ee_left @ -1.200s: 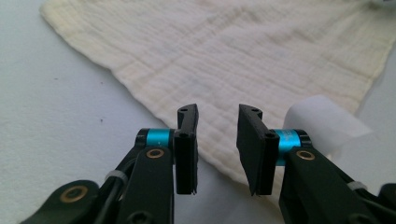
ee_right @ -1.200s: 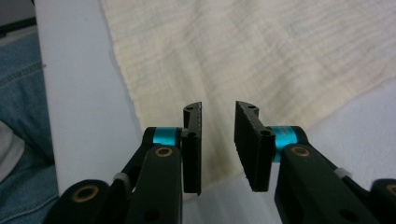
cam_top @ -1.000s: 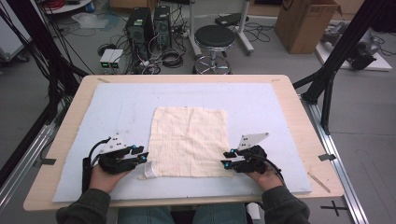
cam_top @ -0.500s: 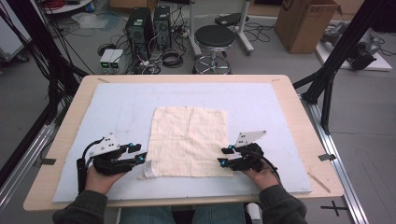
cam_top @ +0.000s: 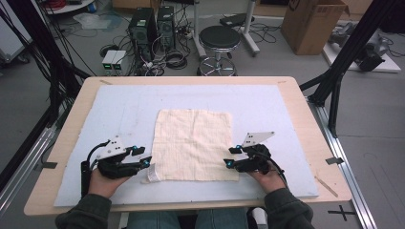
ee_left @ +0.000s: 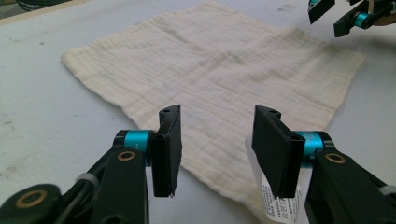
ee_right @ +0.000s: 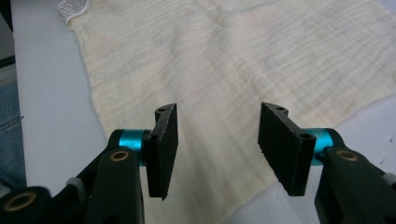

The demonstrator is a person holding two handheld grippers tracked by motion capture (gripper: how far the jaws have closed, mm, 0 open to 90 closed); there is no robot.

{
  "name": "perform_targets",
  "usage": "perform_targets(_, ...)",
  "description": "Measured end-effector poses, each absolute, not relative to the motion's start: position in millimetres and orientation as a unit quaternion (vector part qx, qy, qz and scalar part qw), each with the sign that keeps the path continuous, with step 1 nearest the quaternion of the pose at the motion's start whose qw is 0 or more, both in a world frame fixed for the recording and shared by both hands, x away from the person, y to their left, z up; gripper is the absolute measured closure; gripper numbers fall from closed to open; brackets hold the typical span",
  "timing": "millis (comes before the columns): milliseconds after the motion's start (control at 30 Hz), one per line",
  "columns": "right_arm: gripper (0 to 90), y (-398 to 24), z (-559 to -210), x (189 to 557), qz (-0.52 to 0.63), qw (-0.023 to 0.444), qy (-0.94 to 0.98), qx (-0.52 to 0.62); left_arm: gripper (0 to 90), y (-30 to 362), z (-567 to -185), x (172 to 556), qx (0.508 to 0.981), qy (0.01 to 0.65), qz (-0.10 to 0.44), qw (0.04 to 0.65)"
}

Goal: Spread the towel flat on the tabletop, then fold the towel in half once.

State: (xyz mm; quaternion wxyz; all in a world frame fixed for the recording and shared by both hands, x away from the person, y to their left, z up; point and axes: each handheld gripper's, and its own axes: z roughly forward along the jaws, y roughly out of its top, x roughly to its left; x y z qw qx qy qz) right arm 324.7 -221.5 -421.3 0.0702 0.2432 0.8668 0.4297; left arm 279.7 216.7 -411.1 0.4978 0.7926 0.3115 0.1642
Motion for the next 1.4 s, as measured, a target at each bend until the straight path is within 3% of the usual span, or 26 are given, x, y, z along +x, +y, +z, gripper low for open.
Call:
perform_targets(900,34.6,-217,-413,333,0.437,0.088,0.859,0.25,42.3,208,-403,292,0.802,0.317,0.155,0.482)
perform_targets(1400,33.7,-211,-394,353,0.44,0.088,0.86,0.243,41.5,205,-388,312,0.803,0.318,0.14,0.484)
